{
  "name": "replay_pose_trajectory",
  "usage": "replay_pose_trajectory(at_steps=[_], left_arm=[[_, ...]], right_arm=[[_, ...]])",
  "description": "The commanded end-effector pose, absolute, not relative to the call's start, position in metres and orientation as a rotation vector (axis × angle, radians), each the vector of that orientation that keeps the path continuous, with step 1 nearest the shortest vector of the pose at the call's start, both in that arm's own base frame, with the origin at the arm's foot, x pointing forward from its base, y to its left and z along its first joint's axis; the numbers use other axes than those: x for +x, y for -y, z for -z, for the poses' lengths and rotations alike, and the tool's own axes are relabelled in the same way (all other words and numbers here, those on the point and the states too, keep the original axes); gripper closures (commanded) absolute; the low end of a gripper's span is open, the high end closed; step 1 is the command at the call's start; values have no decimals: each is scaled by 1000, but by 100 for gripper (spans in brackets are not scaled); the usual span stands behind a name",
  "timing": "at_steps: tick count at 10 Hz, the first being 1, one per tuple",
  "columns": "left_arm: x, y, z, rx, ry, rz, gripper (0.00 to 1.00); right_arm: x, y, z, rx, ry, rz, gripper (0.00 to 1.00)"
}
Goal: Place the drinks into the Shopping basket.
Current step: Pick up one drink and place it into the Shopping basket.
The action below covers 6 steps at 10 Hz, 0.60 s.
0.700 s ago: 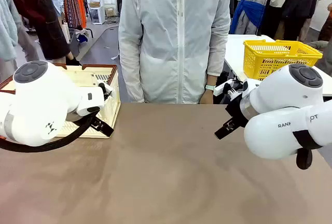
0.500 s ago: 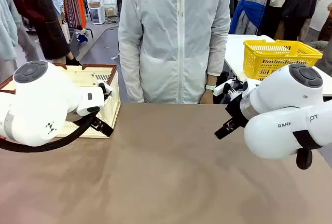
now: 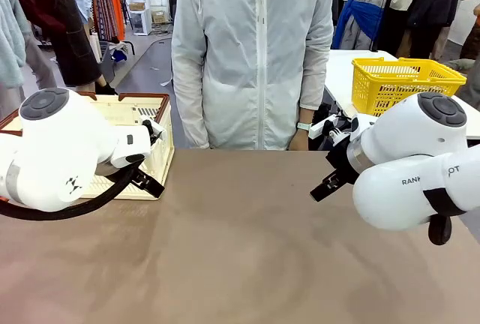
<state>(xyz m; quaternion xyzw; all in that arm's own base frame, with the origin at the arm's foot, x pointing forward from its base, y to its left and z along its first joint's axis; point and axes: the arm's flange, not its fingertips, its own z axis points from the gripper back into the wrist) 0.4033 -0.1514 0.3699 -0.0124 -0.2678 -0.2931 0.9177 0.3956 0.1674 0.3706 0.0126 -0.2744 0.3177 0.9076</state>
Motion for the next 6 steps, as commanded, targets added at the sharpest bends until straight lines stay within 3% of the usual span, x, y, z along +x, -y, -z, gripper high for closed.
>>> replay_pose_trajectory(at_steps=[1,6], left_arm=[[403,151,-370,-25,551,603,0],[403,151,-370,-25,551,603,0]], right_arm=[[396,-167,-371,26,566,-656,0],[396,-167,-371,26,566,-656,0]])
